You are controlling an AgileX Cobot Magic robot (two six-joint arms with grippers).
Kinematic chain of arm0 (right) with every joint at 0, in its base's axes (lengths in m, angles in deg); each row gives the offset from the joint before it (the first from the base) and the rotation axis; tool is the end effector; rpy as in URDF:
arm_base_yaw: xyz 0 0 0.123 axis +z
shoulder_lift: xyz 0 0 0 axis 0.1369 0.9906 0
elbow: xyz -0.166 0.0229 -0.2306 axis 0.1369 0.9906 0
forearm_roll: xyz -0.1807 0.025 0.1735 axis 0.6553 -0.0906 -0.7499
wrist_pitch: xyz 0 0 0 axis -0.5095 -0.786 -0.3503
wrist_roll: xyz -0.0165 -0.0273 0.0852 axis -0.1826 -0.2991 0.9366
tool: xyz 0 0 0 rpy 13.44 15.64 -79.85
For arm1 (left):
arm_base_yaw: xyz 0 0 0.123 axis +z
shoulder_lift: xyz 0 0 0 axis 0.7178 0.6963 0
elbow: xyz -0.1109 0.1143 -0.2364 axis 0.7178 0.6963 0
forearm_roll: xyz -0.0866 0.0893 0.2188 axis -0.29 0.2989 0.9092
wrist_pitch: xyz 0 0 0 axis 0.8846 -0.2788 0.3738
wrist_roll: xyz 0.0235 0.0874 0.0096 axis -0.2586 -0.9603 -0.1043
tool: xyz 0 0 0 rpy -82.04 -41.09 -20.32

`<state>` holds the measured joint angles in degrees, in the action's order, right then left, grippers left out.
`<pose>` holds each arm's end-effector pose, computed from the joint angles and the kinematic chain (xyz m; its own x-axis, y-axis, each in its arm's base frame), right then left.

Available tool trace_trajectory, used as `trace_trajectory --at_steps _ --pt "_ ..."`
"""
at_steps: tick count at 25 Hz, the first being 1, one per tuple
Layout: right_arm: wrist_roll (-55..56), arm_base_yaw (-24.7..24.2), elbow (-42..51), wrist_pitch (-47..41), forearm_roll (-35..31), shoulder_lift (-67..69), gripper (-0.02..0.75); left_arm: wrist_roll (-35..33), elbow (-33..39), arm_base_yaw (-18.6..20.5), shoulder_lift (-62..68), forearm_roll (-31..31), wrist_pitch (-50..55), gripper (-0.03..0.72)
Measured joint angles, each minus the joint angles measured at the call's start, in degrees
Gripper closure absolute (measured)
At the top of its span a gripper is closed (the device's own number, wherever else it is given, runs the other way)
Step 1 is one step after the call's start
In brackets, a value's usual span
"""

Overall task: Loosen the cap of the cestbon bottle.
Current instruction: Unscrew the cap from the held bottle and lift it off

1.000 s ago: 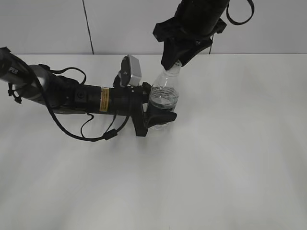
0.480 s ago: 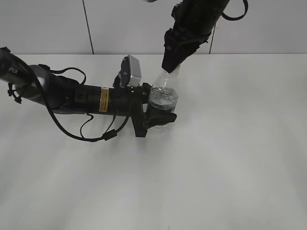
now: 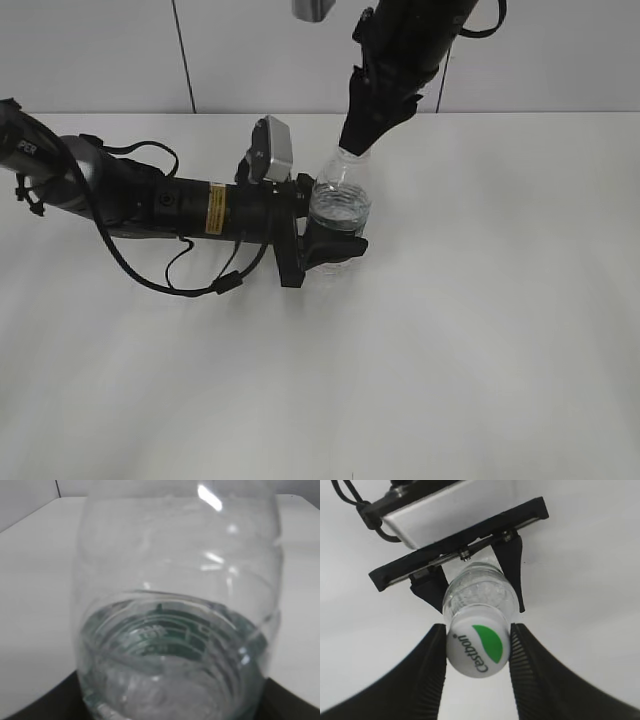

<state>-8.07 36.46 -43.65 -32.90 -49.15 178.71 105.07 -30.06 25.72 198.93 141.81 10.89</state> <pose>0.3737 0.2325 0.2797 -0.1167 -0.9133 -0.3902 -0.9867 0.1513 -0.0589 0.3775 -0.2216 0.0784 0.0065 0.2861 -0.9582 0.9942 0.1013 0.0370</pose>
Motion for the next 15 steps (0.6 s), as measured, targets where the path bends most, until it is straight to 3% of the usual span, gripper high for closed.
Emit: trace_trajectory --at_steps 15 --pt "-11.9 0.0 0.0 -0.1 0.2 0.0 0.444 0.0 0.0 0.1 0.0 0.1 -0.1 0.277"
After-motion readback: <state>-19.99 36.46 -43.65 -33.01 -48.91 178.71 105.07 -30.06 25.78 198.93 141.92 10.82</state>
